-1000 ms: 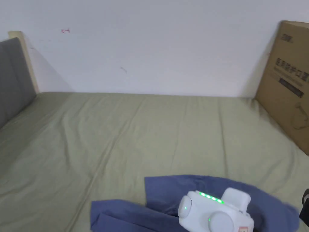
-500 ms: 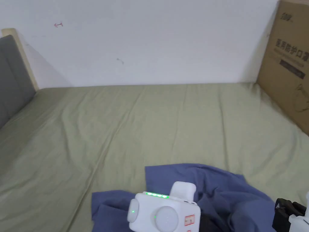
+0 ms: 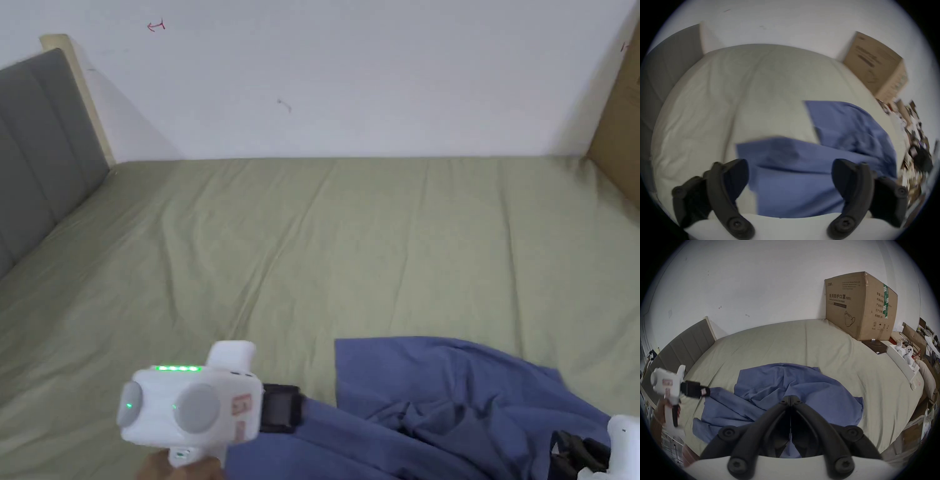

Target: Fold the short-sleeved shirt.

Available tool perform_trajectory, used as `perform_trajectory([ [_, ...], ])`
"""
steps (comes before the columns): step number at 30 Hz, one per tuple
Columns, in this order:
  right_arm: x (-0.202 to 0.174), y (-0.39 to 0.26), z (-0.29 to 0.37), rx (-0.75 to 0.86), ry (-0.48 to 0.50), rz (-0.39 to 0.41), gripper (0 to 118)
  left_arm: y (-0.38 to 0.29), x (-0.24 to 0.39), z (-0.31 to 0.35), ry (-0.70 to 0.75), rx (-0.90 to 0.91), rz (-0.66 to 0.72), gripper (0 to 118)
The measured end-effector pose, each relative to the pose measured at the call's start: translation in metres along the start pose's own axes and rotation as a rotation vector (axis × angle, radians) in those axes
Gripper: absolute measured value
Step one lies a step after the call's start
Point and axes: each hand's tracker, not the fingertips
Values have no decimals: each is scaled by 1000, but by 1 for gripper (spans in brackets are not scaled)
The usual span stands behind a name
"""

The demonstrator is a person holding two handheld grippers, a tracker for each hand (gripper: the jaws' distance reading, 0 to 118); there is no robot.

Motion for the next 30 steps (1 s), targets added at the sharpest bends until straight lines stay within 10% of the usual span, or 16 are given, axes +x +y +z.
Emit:
perform_trajectory([
  [6, -4, -7, -15, -53, 9, 5, 1, 10, -46, -80, 9, -153, 217, 86],
  [8, -4, -9, -17, -65, 9, 8, 1, 7, -32, -69, 30, -109, 87, 77],
  [11, -4, -11, -21, -80, 10, 17, 1, 9, -29, -52, 131, -77, -2, 3],
  [21, 6, 72, -74, -101, 211, 66, 3, 16, -23, 13, 34, 41, 72, 2],
  [22, 6, 86, -90, -109, 236, 89, 16, 16, -21, 19, 40, 50, 64, 2],
  [24, 2, 110, -143, -207, 242, 156, 97, 20, -16, 26, 50, 71, 35, 2],
  [25, 0, 117, -168, -244, 230, 182, 113, 20, -15, 30, 50, 79, 29, 2],
  [30, -7, 126, -290, -483, 112, 241, 112, 23, -14, 36, 46, 91, 24, 2],
])
